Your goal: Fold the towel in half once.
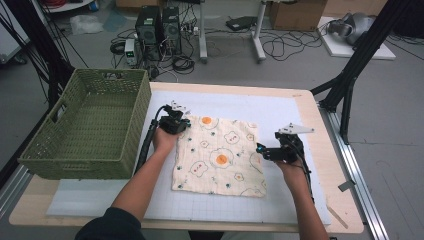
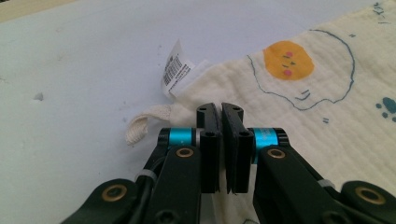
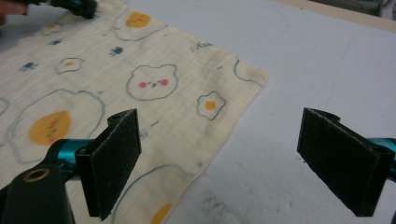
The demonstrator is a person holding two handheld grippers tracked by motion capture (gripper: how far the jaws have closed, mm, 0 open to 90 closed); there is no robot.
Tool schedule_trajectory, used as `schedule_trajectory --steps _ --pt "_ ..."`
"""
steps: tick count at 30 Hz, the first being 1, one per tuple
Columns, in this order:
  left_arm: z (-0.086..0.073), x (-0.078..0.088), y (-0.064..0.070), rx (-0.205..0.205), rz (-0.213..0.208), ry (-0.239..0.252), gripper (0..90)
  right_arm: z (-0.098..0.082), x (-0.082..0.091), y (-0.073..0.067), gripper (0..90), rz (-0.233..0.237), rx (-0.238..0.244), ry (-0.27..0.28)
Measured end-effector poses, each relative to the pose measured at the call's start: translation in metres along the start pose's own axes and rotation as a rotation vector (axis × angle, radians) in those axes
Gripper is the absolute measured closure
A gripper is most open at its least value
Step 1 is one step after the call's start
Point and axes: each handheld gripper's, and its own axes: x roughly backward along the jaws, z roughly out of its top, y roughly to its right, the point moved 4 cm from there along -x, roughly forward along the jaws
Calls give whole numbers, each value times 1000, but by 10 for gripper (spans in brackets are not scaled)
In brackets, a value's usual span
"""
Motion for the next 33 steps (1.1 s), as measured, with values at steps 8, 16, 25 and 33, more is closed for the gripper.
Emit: schedule_trajectory --steps 8,16,25,33 --pt "1 3 -4 30 -17 15 854 19 -51 15 322 -12 10 -111" --pt "1 5 -5 58 -31 23 855 18 -72 23 409 -42 -19 -147" --pt "-1 4 -6 74 -43 13 854 13 -81 27 529 -42 -45 -153" --pt "-3 3 -7 80 -48 6 855 14 -81 26 791 -12 -52 -152"
